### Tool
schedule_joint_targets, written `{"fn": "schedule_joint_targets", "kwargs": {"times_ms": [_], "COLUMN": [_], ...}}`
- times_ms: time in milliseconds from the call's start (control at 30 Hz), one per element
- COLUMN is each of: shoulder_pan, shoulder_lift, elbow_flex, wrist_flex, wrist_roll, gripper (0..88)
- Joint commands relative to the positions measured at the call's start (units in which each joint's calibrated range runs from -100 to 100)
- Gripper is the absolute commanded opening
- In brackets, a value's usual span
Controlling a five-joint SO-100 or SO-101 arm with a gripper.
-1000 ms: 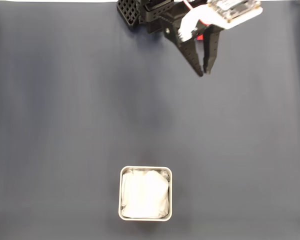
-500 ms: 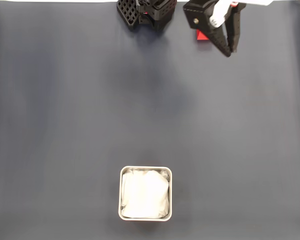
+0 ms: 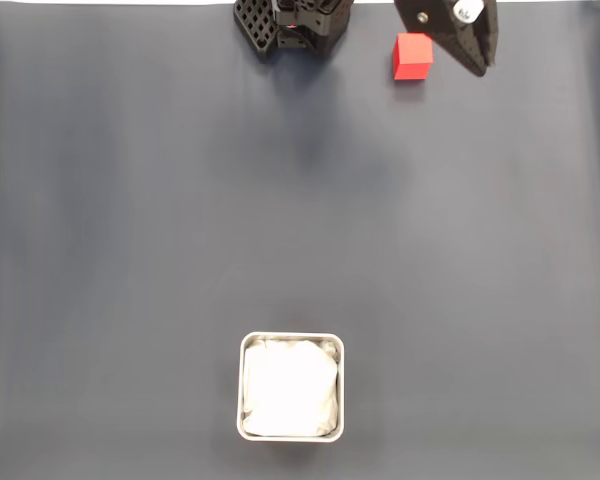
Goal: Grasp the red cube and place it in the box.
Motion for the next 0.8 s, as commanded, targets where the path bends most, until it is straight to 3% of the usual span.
{"fn": "schedule_joint_targets", "kwargs": {"times_ms": [0,767], "shoulder_pan": [-2.76,-17.03], "shoulder_lift": [-1.47,-7.80], "elbow_flex": [-0.34,2.03], "wrist_flex": [0.95,7.91], "wrist_roll": [-0.10,-0.98], "gripper": [0.3,1.4]}}
